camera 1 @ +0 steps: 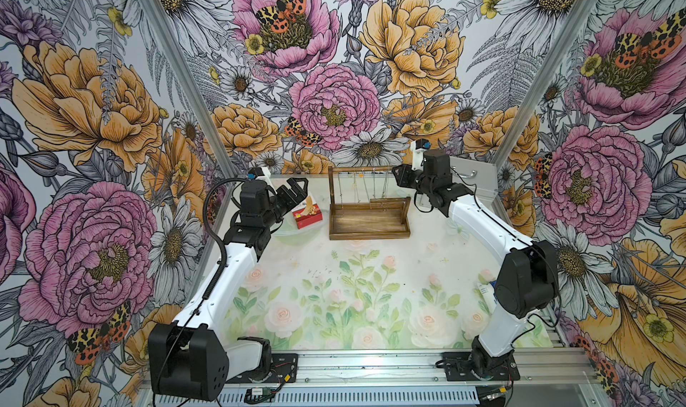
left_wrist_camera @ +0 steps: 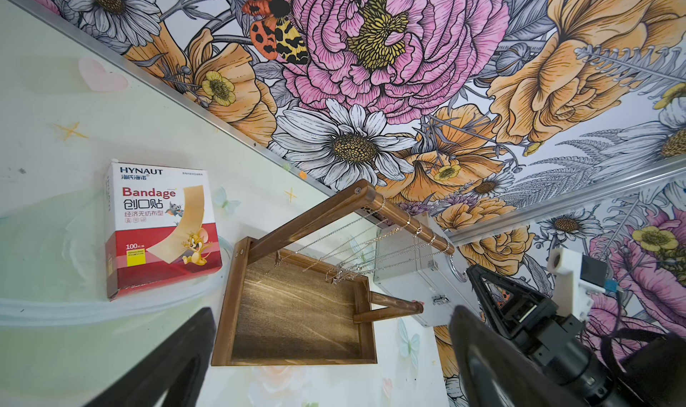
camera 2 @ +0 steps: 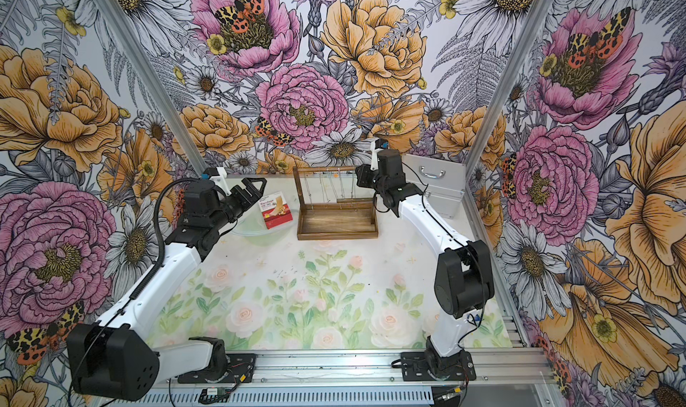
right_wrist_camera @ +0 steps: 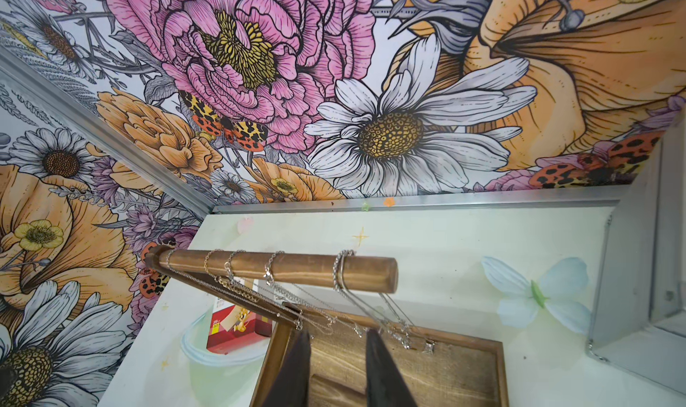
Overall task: Take the necklace off the jewelry display stand
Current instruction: Take off the necklace from the stand.
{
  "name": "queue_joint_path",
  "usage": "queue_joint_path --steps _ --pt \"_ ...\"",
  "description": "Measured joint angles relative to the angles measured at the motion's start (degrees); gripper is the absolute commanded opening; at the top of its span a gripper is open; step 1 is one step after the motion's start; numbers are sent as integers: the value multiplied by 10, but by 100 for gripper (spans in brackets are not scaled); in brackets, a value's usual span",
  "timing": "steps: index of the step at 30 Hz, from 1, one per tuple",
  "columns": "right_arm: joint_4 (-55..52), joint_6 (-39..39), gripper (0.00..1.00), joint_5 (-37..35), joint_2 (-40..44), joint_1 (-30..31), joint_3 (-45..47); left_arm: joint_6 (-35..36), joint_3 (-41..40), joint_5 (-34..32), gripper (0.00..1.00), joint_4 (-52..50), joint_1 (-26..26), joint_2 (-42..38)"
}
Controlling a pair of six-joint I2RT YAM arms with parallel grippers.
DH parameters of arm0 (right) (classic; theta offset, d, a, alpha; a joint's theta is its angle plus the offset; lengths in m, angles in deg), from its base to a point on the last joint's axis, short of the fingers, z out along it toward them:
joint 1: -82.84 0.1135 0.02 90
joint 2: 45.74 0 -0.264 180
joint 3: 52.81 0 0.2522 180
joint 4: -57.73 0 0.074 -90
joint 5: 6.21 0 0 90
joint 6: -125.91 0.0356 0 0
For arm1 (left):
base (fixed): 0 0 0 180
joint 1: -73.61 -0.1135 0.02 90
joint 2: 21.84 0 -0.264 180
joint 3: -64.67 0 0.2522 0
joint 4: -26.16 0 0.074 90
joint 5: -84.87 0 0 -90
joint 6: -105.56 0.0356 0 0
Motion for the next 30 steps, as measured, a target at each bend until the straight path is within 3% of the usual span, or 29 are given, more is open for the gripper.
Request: queue_joint_path --steps 15,30 --pt "63 -9 26 115 -16 -20 37 -13 0 11 99 0 1 11" --pt "36 -20 27 103 -78 -21 -23 -13 0 19 99 0 1 23"
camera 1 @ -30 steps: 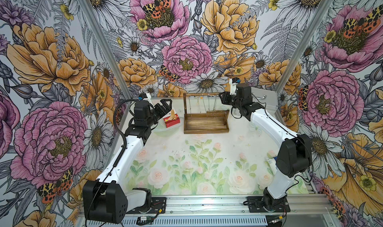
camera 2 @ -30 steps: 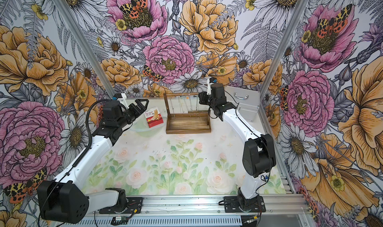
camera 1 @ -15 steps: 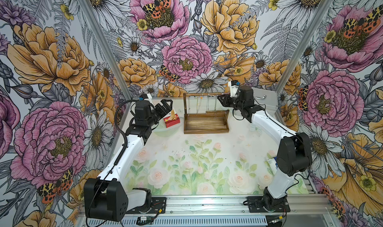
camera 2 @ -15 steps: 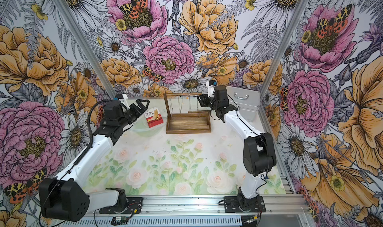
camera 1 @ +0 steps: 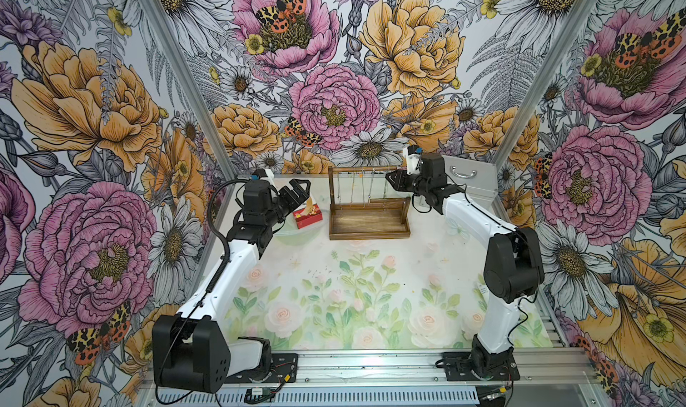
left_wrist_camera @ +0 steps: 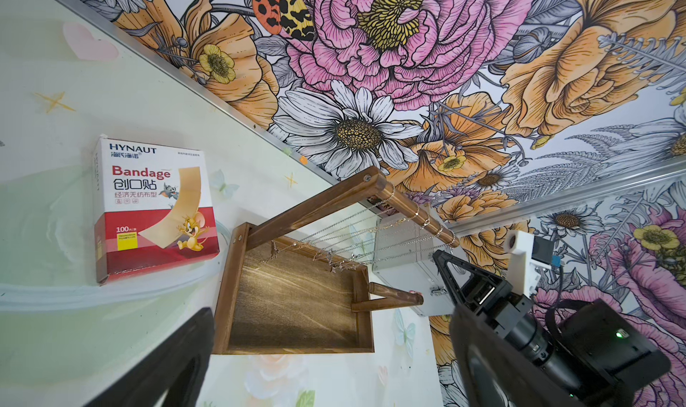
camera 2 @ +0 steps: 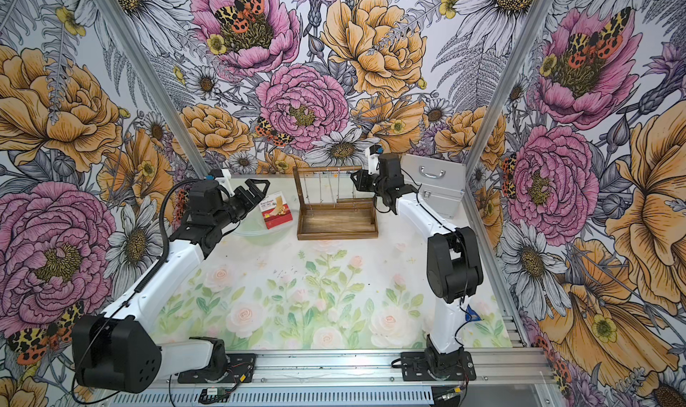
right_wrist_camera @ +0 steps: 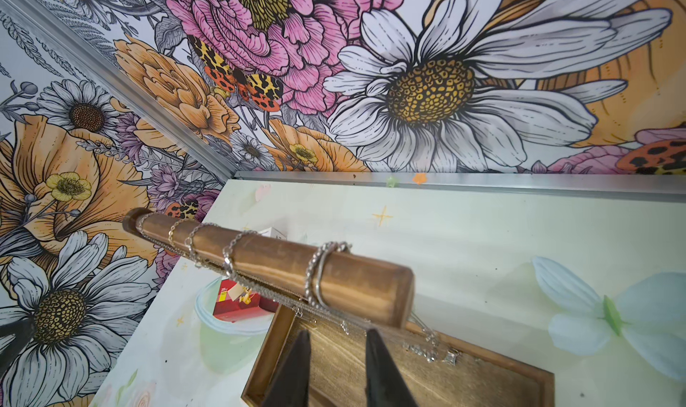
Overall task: Take the necklace off the jewelry display stand
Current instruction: Take off the necklace from the stand.
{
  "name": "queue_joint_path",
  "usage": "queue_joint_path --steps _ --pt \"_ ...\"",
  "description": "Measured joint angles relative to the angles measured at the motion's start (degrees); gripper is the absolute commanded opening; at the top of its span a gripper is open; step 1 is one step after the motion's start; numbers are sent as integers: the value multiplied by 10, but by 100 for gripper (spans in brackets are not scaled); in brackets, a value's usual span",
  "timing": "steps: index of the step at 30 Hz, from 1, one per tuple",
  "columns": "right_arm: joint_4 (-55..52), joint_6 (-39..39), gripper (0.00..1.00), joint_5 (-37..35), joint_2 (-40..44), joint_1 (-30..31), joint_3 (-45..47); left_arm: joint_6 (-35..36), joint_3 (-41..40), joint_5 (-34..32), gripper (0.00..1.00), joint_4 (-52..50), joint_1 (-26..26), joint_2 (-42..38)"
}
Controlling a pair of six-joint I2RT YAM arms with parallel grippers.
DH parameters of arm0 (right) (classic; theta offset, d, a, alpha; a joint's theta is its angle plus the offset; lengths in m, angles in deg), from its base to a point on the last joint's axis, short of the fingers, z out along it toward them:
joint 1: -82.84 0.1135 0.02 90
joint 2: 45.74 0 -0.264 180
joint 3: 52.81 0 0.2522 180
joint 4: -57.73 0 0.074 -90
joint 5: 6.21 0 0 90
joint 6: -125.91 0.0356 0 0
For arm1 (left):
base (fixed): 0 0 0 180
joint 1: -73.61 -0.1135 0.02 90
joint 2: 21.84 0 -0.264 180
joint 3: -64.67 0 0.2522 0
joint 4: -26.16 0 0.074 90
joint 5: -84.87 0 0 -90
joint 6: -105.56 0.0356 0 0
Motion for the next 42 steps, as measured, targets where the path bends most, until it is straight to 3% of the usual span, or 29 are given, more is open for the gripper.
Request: queue_joint_path --steps 21,32,42 --pt "-29 -27 25 -49 -27 12 -37 0 0 5 99 0 0 1" --pt "-34 -32 17 -49 -35 12 -48 0 0 11 99 0 0 1" --pt "-34 -38 3 -52 -35 12 -50 0 0 15 99 0 1 1"
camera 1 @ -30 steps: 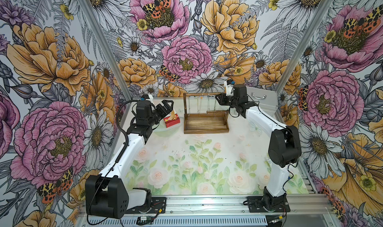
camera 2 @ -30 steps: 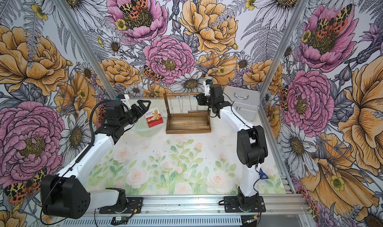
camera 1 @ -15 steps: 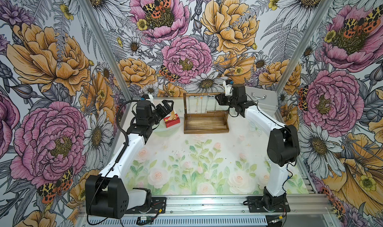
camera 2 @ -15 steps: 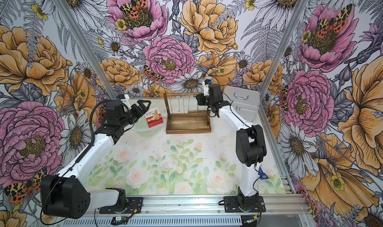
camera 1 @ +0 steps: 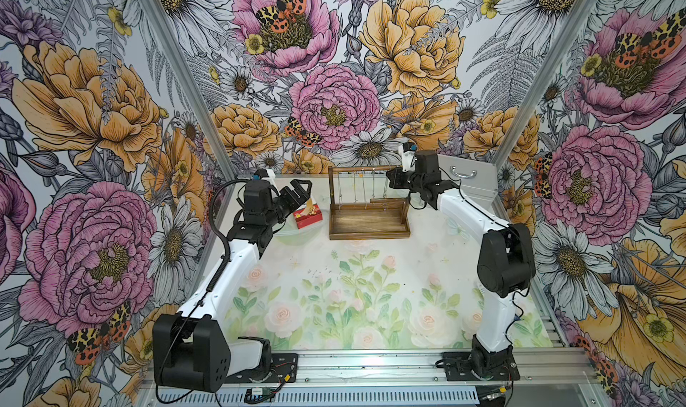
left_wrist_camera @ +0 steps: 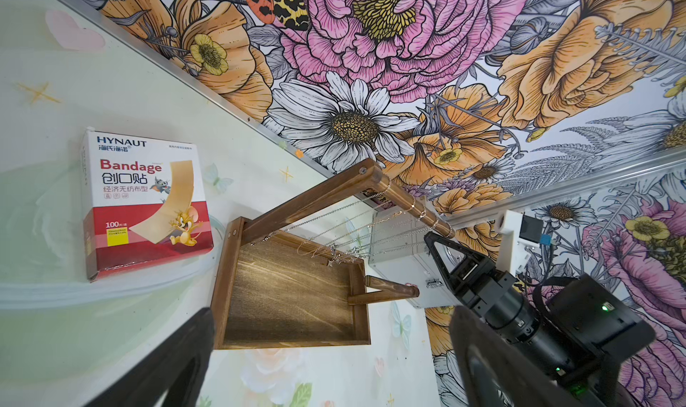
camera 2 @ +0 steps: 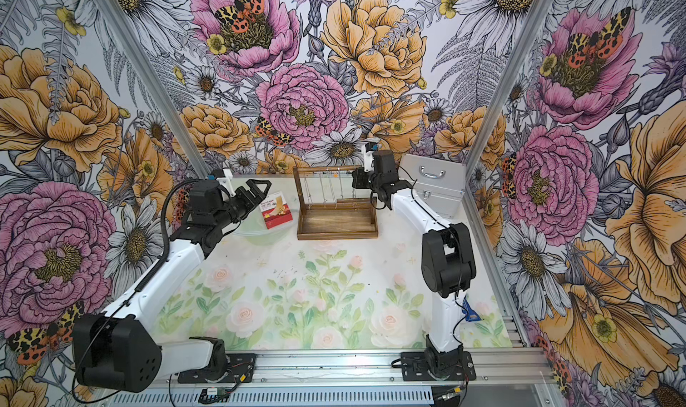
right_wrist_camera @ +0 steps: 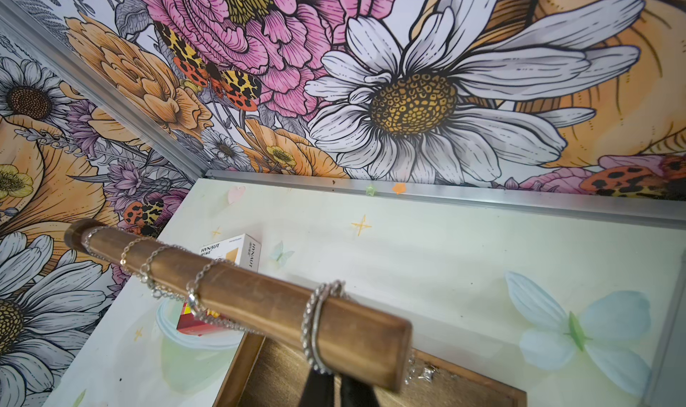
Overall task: Take the necklace off the jewelry display stand
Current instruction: Take off the necklace from the stand.
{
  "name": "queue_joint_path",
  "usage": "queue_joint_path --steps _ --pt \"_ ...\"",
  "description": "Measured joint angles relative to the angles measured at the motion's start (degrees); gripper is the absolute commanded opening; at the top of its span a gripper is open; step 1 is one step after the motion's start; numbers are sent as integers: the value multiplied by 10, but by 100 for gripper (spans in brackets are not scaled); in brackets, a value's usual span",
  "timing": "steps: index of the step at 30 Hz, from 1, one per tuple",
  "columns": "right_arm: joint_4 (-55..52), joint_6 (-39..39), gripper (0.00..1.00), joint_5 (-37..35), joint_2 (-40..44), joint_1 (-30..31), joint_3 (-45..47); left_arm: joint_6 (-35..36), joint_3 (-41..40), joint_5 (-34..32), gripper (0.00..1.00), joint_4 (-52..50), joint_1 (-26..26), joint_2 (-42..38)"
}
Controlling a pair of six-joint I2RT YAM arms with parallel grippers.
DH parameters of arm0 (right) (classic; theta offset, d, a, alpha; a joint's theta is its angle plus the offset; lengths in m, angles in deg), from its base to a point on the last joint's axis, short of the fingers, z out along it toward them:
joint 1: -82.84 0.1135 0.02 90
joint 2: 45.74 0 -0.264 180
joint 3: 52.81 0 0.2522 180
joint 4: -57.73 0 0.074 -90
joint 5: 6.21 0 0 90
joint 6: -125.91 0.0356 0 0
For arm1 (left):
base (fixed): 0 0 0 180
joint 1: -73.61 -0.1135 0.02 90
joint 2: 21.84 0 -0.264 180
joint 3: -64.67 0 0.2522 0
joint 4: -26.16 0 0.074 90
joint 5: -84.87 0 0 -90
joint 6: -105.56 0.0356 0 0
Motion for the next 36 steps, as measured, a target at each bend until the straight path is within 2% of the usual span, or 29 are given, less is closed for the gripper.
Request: queue_joint_path --steps 3,36 --pt "0 0 0 -3 0 0 0 0 0 0 99 0 0 0" --pt "0 -7 0 -33 28 -12 36 -2 0 0 99 -1 1 0"
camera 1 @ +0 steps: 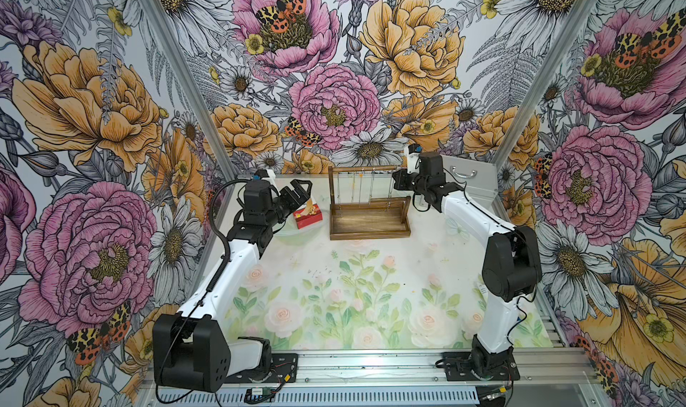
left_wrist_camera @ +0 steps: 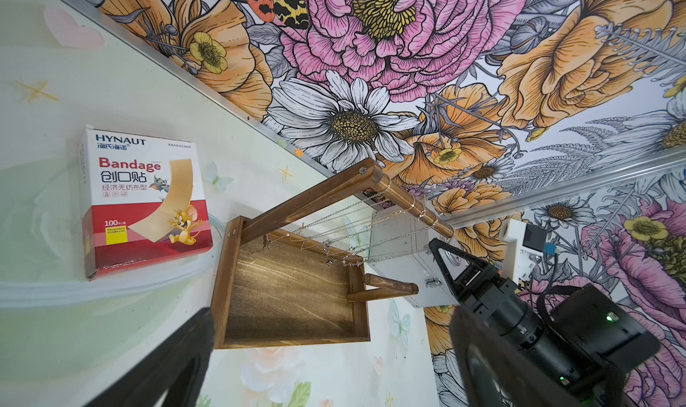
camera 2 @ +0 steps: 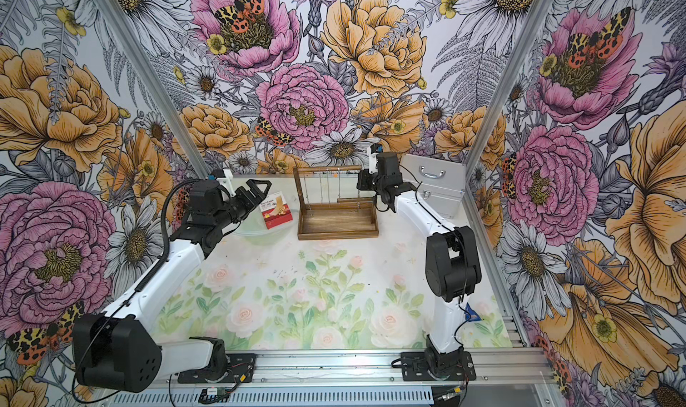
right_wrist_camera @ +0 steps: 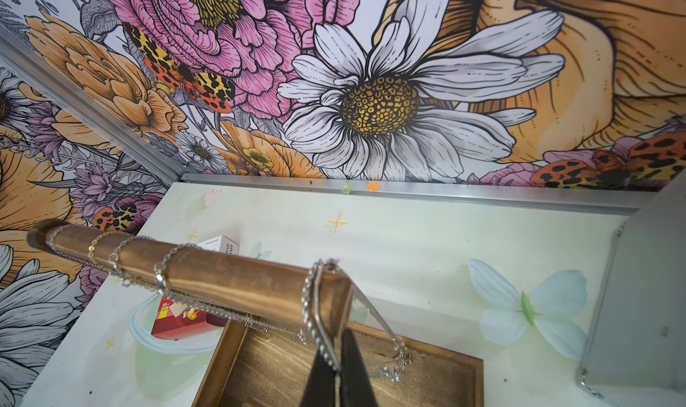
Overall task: Take the necklace off the jewelry display stand
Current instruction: Take off the necklace from the stand.
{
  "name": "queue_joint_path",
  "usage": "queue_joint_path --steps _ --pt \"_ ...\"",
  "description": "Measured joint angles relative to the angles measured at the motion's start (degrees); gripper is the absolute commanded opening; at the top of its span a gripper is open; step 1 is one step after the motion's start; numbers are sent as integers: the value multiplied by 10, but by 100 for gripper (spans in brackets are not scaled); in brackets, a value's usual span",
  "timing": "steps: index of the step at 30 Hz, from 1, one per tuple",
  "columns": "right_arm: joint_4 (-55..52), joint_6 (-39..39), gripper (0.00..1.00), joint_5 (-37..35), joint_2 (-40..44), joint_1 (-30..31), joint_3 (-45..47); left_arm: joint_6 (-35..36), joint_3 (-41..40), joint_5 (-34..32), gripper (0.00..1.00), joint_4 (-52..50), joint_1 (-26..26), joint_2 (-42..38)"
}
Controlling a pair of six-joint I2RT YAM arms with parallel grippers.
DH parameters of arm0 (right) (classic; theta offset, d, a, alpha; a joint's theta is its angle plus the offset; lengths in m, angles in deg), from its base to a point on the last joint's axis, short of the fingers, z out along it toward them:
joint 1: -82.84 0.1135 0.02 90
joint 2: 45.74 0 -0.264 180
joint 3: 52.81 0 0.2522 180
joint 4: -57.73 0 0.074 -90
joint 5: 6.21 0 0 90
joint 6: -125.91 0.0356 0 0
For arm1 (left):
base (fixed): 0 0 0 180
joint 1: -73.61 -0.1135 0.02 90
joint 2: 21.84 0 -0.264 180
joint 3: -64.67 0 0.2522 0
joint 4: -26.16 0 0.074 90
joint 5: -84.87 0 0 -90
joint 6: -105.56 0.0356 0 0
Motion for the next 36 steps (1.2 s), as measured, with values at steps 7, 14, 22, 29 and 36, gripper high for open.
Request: queue_joint_path --steps 7,14,22,29,36 --pt "0 0 0 -2 2 -6 3 0 0 0 99 0 0 0" --pt "7 1 0 -4 7 -16 10 0 0 0 99 0 0 0" --pt "23 4 0 -15 17 -27 22 -2 0 0 99 0 0 0" --pt "40 14 0 -26 35 -44 33 -2 0 0 99 -1 0 0" --pt "48 23 0 -38 55 -52 33 -2 0 0 99 -8 0 0"
